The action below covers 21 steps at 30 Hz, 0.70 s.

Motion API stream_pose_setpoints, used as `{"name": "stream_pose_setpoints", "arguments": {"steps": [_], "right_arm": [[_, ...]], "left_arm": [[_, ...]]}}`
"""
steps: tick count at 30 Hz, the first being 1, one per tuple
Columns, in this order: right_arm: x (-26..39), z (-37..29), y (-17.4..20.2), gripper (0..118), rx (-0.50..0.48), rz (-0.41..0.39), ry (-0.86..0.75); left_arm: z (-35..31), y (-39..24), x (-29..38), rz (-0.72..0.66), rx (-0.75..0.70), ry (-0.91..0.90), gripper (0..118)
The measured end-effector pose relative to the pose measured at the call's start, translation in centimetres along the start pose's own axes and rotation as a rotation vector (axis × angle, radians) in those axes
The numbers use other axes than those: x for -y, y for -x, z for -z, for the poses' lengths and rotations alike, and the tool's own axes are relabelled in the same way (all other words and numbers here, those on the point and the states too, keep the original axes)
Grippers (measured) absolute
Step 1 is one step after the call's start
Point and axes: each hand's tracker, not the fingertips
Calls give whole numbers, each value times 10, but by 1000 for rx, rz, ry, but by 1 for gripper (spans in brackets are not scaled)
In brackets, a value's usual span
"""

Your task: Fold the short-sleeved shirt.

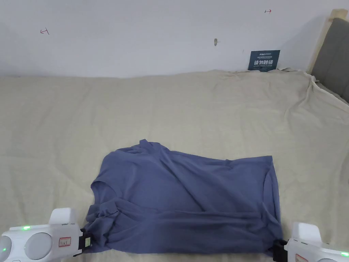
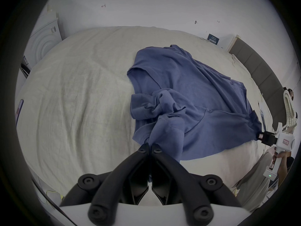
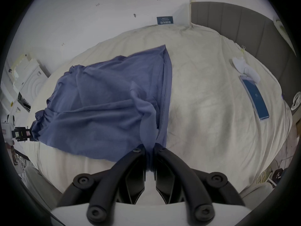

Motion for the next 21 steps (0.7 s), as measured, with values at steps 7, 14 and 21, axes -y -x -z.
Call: {"name": "stream_pose_setpoints", "arguments": {"steps": [7, 14, 21], "right_arm": [[-5, -36, -19, 7, -65, 28, -45], [3, -60, -30, 7, -64, -8, -43], [29, -53, -43, 7, -25, -18, 30]], "left_arm": [[-15, 19, 16, -22, -25, 5, 0], [-38, 32, 44, -18, -46, 30, 0], [-37, 44, 82, -64, -43, 108, 0]]}}
